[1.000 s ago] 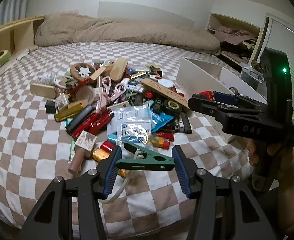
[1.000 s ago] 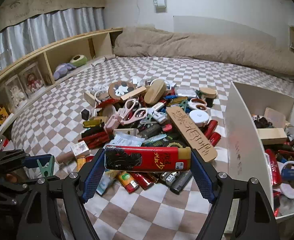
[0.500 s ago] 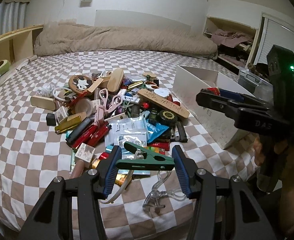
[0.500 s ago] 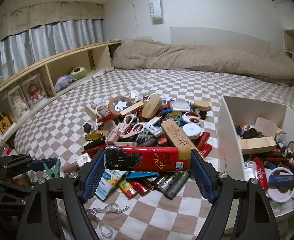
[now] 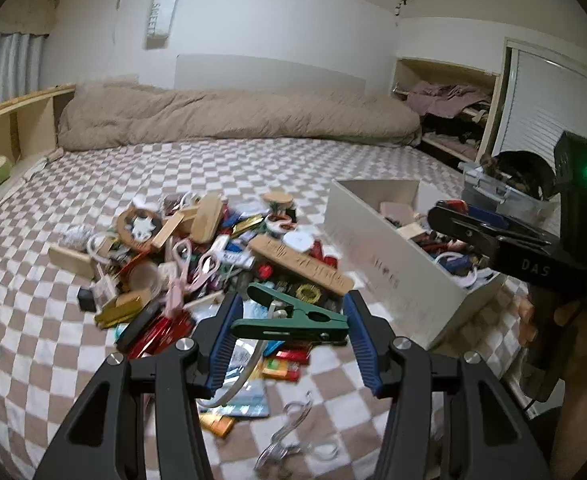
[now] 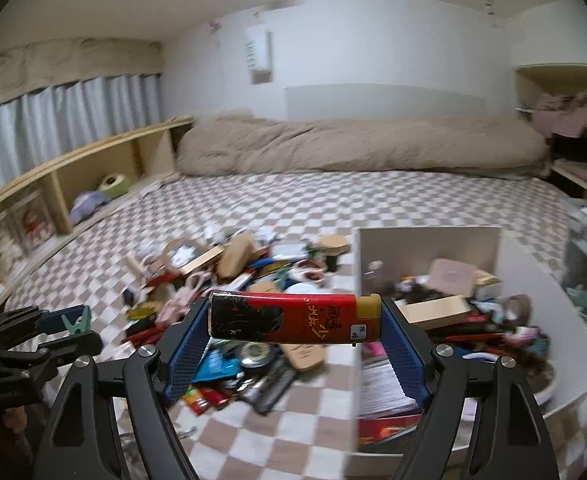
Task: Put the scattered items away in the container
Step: 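Carry the red lighter with the right gripper over the white box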
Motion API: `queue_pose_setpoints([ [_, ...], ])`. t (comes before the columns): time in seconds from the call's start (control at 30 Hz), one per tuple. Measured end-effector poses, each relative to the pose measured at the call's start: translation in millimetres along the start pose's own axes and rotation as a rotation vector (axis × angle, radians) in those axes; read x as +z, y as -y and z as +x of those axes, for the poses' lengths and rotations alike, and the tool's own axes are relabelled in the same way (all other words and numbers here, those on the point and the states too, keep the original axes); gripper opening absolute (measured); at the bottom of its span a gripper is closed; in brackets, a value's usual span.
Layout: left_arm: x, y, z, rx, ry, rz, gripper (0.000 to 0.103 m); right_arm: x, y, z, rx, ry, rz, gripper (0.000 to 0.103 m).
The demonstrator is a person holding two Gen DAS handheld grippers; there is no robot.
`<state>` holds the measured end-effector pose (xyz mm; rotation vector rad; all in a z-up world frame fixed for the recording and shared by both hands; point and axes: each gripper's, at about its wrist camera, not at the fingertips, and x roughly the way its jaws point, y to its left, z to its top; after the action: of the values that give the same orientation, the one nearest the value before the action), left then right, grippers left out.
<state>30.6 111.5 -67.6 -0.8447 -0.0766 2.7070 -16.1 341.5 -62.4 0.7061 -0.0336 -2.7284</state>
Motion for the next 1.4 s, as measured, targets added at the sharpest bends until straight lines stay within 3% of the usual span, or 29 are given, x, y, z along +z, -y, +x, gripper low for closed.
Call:
queue_pose_setpoints([
  [0.33, 24.8, 33.9, 12.3, -0.058, 0.044, 0.029, 0.052, 10.2, 67.7, -38.6, -0.146, 0.098, 0.141, 0.082],
  [0.5, 34.1, 53.7, 19.8, -0.108, 0.056, 0.04, 0.052, 8.3, 92.9, -48.9, -0.204, 0.104, 0.194, 0.082],
  [1.03, 51.5, 105.9, 57.5, -0.253, 0.026, 0.086, 0.052, -27.3, 143.0, -6.2, -0.372, -0.133, 0.256, 0.082],
  [1.4, 69.4, 120.7, 88.0, -0.318, -0.023, 0.082, 0.052, -35.3, 131.3, 14.1, -0.365, -0.272, 0.152, 0.082],
])
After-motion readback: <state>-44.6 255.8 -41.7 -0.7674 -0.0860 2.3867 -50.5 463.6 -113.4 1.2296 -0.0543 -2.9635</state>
